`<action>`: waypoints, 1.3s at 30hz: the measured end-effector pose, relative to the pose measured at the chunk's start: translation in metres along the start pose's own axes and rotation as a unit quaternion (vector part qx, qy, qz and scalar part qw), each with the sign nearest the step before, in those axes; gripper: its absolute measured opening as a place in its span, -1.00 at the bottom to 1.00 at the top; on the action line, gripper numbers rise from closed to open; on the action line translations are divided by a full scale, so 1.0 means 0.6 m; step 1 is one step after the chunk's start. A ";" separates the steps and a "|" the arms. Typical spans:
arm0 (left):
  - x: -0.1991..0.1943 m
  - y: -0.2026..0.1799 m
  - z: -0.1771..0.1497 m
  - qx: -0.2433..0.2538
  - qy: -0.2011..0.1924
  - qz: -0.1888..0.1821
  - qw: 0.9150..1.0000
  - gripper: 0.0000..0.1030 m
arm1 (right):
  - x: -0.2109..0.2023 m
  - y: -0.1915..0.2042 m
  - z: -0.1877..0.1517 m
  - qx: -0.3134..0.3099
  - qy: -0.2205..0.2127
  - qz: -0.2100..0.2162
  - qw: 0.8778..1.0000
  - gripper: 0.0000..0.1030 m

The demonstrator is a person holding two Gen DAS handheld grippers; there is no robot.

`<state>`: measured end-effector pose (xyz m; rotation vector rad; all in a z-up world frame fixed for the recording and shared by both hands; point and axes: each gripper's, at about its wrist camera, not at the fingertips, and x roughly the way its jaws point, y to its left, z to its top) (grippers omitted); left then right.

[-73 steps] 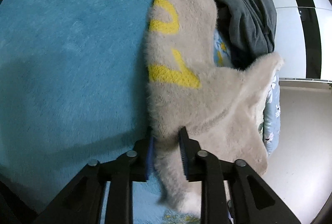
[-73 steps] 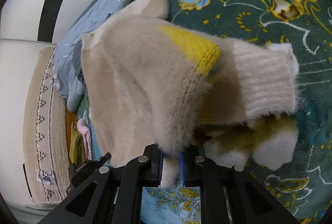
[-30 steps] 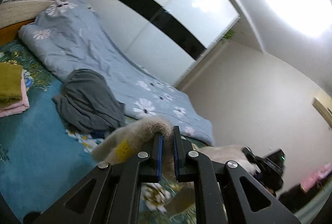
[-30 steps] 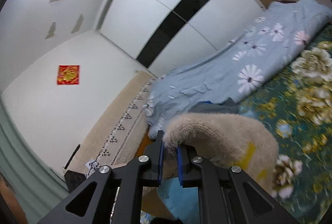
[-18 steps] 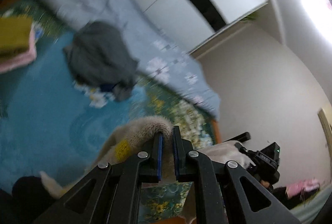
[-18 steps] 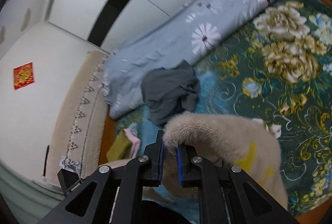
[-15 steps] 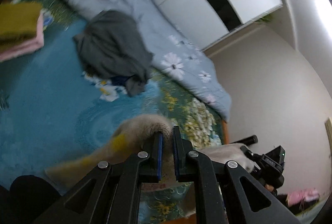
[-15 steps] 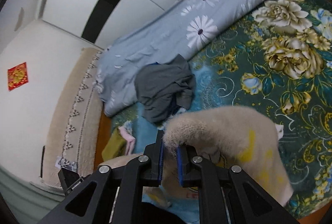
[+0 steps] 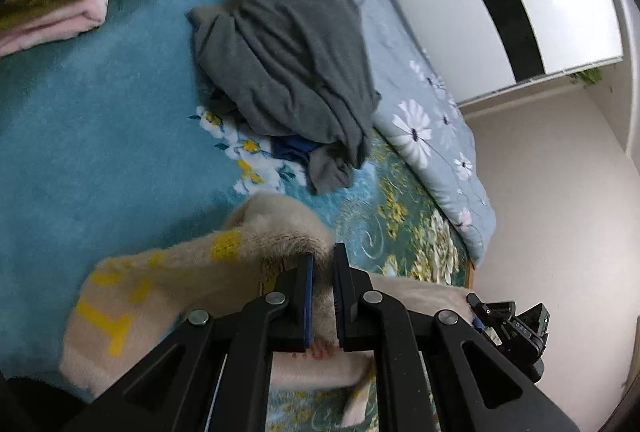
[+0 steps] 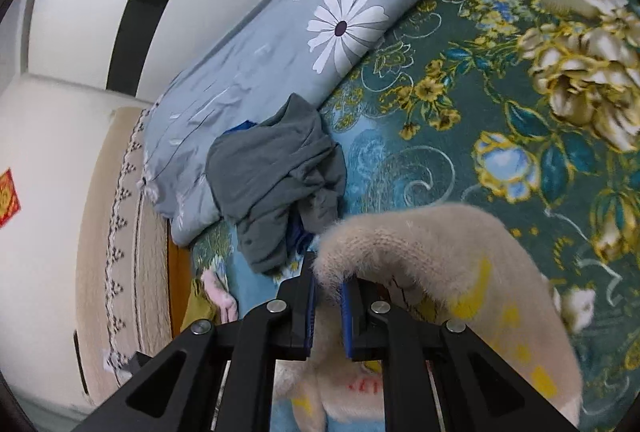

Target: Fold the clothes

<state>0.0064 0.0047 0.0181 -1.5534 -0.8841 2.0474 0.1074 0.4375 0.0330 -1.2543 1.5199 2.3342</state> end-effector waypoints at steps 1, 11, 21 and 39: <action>0.014 0.002 0.012 -0.006 0.002 0.003 1.000 -0.83 | 0.011 -0.001 0.012 0.002 0.000 -0.001 1.000 -0.78; 0.122 -0.005 0.108 -0.006 0.019 0.032 0.999 -0.80 | 0.109 -0.024 0.109 0.074 -0.011 -0.005 0.997 -0.59; 0.106 0.009 0.149 -0.058 -0.015 -0.046 0.997 -0.21 | 0.107 -0.006 0.132 0.060 -0.042 0.026 0.997 0.20; 0.010 0.068 0.052 0.052 -0.067 0.035 0.996 -0.01 | 0.010 -0.067 -0.028 -0.049 -0.052 -0.029 0.997 0.23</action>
